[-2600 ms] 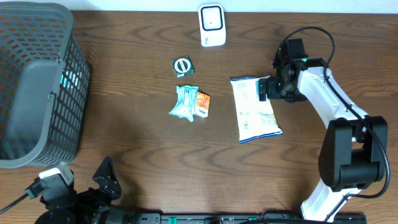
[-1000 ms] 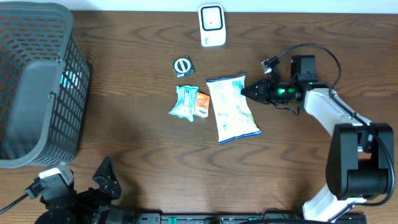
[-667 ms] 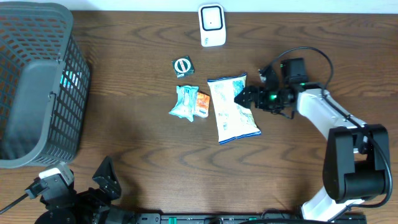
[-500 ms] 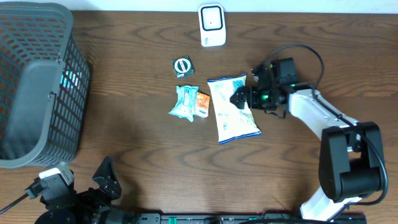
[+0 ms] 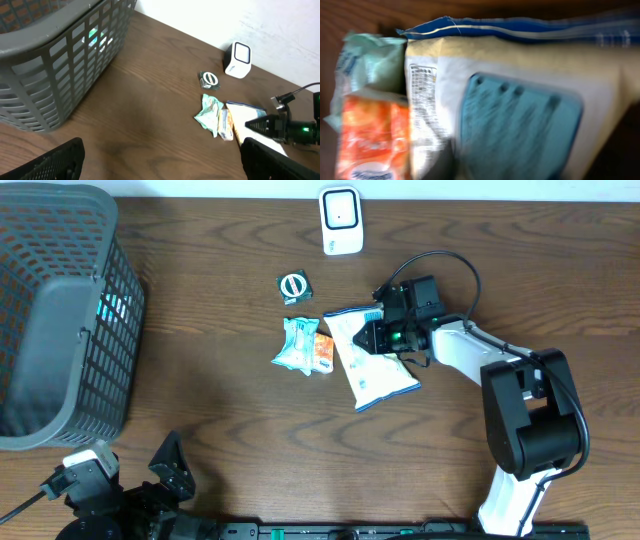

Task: Scan the item barcode

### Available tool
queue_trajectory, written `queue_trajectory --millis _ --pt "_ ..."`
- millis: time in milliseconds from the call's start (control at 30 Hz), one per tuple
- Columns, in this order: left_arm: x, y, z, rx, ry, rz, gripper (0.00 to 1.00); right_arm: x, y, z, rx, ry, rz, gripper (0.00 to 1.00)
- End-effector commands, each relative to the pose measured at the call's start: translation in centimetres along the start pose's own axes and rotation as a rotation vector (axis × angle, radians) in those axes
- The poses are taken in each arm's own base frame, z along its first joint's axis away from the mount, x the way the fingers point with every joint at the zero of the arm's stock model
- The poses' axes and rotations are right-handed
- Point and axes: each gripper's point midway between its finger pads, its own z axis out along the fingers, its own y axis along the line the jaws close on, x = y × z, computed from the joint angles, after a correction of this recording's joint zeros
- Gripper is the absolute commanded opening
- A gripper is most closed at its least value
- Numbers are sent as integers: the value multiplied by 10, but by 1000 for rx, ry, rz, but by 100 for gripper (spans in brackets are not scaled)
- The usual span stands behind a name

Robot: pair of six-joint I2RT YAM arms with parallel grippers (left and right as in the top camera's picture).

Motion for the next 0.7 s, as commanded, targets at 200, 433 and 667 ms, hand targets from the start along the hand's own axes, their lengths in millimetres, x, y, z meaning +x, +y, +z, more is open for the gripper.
queue_trajectory --millis 200,433,667 --pt "-1 3 1 -19 -8 -11 98 -16 30 -51 -245 -53 120 1" --pt "-1 3 1 -19 -8 -11 98 -72 56 -153 -327 -318 45 1" --pt "-1 3 1 -19 -8 -11 98 -85 38 -190 -84 -464 -20 1"
